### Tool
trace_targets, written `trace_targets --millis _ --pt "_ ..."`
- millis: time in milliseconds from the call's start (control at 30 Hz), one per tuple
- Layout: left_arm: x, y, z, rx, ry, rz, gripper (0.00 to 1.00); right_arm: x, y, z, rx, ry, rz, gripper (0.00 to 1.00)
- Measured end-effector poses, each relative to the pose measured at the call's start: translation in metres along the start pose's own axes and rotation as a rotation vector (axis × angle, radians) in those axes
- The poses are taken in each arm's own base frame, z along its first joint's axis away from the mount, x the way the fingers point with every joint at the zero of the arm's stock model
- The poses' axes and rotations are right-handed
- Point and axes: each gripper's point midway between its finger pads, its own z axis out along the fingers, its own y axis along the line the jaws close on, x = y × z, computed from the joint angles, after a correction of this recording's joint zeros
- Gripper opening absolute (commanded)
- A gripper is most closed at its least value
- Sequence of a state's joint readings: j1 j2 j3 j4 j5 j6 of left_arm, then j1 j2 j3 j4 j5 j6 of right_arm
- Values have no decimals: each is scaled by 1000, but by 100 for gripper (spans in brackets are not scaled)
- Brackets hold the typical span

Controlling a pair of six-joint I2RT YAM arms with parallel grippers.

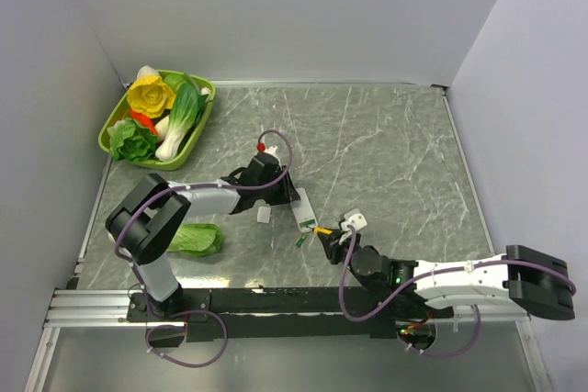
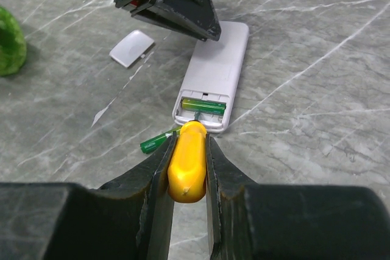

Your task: Unload the batteries from the remote control

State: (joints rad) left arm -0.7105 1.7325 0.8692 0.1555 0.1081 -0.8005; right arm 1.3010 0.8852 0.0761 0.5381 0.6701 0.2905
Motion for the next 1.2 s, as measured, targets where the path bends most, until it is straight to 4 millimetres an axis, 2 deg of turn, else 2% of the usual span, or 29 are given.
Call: trace_targets --millis 333,400,467,933,1200 --pt "1 1 -2 8 -11 -6 33 14 11 -5 104 -44 -51 0" --pt "6 8 -3 -8 4 -9 33 18 14 -4 117 -45 -54 0" --pt "16 16 -4 -29 29 -18 33 22 14 -4 128 -47 -54 0" --pt "16 15 -4 -22 27 -29 33 32 4 -8 164 -40 -36 0" --pt "16 15 -4 -21 27 -33 33 38 2 -6 171 -56 -92 0"
